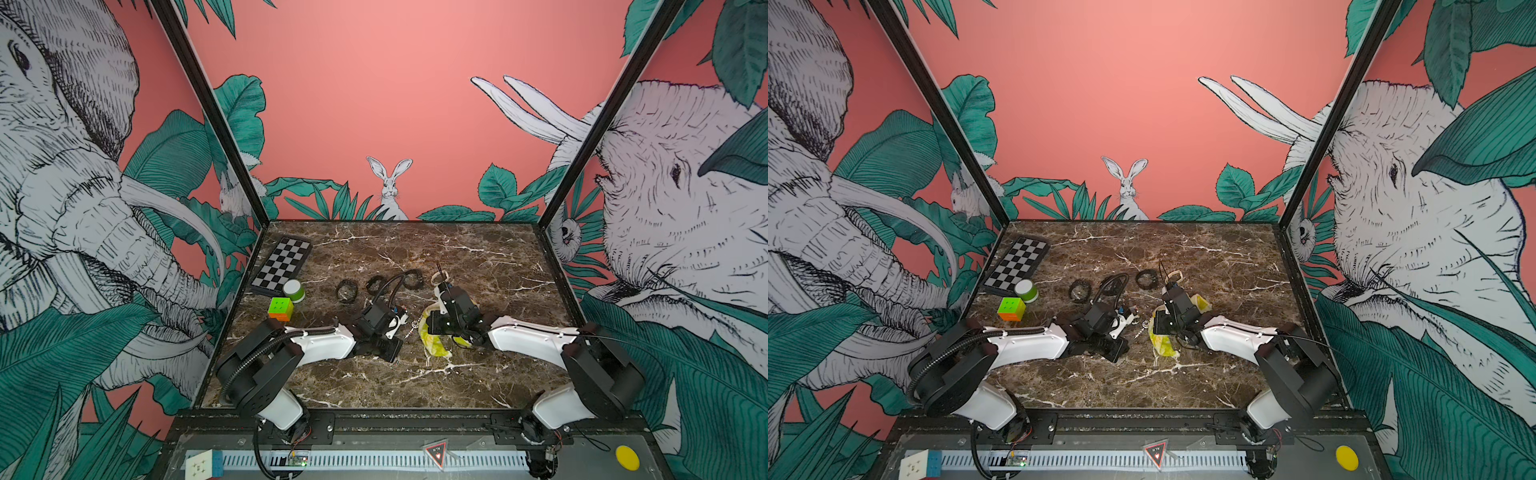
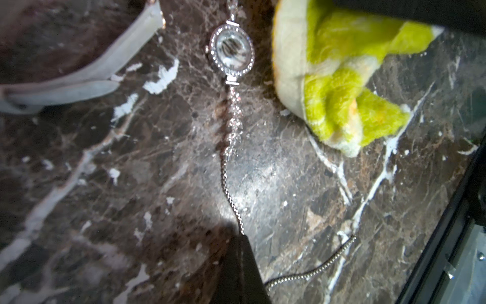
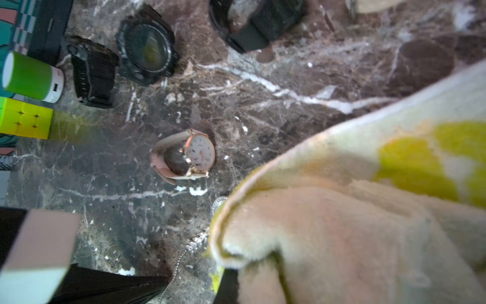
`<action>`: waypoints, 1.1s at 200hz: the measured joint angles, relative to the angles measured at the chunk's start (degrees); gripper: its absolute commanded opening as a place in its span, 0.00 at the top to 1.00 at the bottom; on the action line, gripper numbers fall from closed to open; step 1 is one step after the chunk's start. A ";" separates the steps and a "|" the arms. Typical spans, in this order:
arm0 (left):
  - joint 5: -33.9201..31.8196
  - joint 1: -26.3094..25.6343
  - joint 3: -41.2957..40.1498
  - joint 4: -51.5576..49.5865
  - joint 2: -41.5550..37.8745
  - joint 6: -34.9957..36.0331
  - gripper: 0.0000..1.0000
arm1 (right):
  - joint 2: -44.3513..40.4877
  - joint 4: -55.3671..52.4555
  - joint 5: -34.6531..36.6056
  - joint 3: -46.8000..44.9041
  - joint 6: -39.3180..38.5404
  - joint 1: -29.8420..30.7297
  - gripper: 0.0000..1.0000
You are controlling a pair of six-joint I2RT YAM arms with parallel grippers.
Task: Wipe the watch dial
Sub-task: Wipe the dirt from the watch dial.
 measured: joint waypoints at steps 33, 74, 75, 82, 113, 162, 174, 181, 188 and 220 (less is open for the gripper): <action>-0.98 -0.57 0.22 -0.98 -0.42 -0.13 1.00 | 1.03 0.52 -3.54 2.75 -1.79 0.00 1.00; -3.76 -1.11 2.95 -7.19 -0.85 0.28 0.85 | 3.15 0.90 -5.07 2.89 -2.16 0.00 1.00; -3.82 -1.11 3.04 -7.30 -0.85 0.31 0.85 | 3.15 0.90 -5.07 2.86 -2.16 0.00 1.00; -4.26 -1.11 3.85 -8.24 -0.83 0.63 0.83 | 3.15 0.94 -5.07 2.69 -2.16 0.00 1.00; -5.35 -1.11 8.41 -9.81 1.07 1.77 0.81 | 3.04 0.74 -4.94 2.03 -2.25 -0.22 1.00; -6.16 -1.53 12.61 -10.80 6.78 3.85 0.74 | 0.68 0.42 -4.96 -0.26 -2.38 -1.70 1.00; -6.60 -1.77 13.27 -11.06 7.50 4.68 0.72 | 0.11 0.37 -5.11 -0.76 -2.38 -2.36 1.00; -6.95 -1.90 13.70 -11.23 7.61 5.09 0.71 | -0.24 0.35 -5.22 -1.05 -2.38 -2.71 1.00; -7.23 -2.03 13.99 -11.28 7.65 5.55 0.69 | -0.52 0.22 -5.33 -1.22 -2.38 -2.95 1.00; -8.37 -2.25 15.56 -11.74 8.24 7.19 0.69 | -0.96 0.31 -6.01 -1.70 -2.34 -3.72 1.00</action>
